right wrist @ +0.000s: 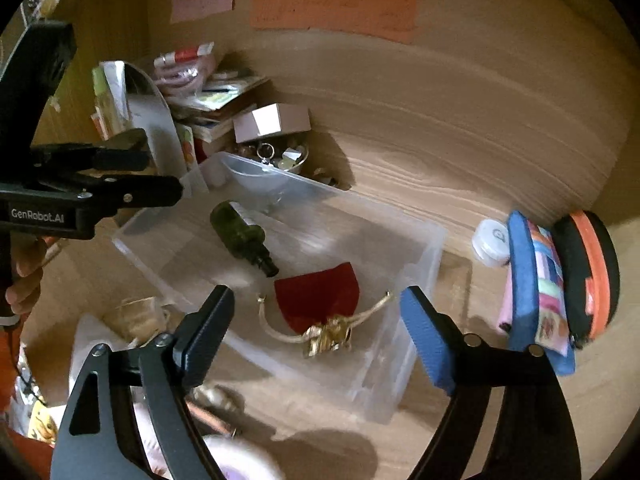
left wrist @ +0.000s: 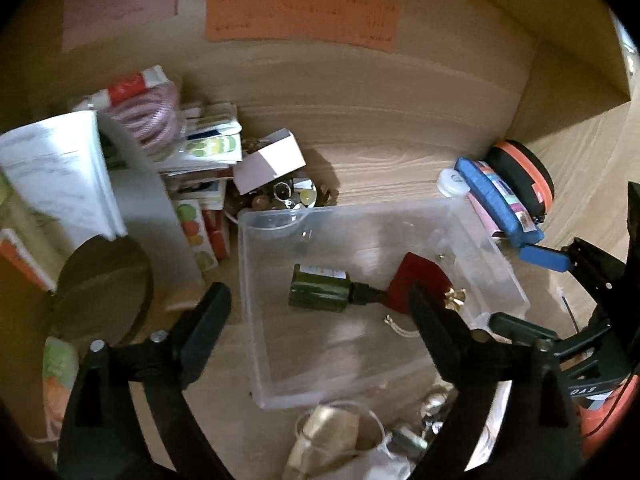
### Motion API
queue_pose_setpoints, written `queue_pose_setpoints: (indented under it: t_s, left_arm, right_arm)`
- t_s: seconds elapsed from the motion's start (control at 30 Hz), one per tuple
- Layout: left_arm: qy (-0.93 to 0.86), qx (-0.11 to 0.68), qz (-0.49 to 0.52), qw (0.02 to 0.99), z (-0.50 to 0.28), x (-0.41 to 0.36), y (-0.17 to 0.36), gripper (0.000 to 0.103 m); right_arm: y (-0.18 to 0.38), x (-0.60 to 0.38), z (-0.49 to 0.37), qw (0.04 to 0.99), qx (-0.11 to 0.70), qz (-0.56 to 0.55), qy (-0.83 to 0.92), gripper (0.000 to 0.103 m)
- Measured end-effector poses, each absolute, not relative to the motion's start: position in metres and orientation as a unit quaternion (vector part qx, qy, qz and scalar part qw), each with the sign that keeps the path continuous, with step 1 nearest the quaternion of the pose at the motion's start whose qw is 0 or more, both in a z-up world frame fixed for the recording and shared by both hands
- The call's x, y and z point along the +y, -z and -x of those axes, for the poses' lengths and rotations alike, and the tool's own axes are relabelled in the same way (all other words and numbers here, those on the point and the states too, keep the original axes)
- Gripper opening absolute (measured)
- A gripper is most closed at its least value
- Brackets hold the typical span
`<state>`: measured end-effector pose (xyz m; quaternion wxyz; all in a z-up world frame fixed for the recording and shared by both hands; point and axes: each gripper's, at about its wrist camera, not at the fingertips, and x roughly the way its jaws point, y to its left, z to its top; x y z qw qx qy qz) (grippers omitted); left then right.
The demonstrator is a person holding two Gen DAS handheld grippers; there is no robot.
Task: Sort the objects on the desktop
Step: 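Release the green bottle and red pouch into the clear box with both tools, then grasp the white cloth bag with left tool while right tool grasps white tub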
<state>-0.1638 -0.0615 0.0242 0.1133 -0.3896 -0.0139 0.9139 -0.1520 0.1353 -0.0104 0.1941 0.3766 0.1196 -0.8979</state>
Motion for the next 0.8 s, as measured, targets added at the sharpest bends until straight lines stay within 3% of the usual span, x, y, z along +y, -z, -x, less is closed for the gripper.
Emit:
queue_pose_setpoints:
  t_s: [0.43,0.8]
  left_arm:
    - [-0.925,-0.031,0.364,0.101,0.083,-0.082,-0.036,0.096]
    - [-0.918,-0.047,0.38,0.101,0.033,-0.086,-0.012,0.096]
  right_arm:
    - [-0.019,0.169,0.064,0.185,0.083,-0.318,0.926,0.089]
    - [-0.009,0.18,0.01,0.182,0.074,-0.308,0.931,0.091]
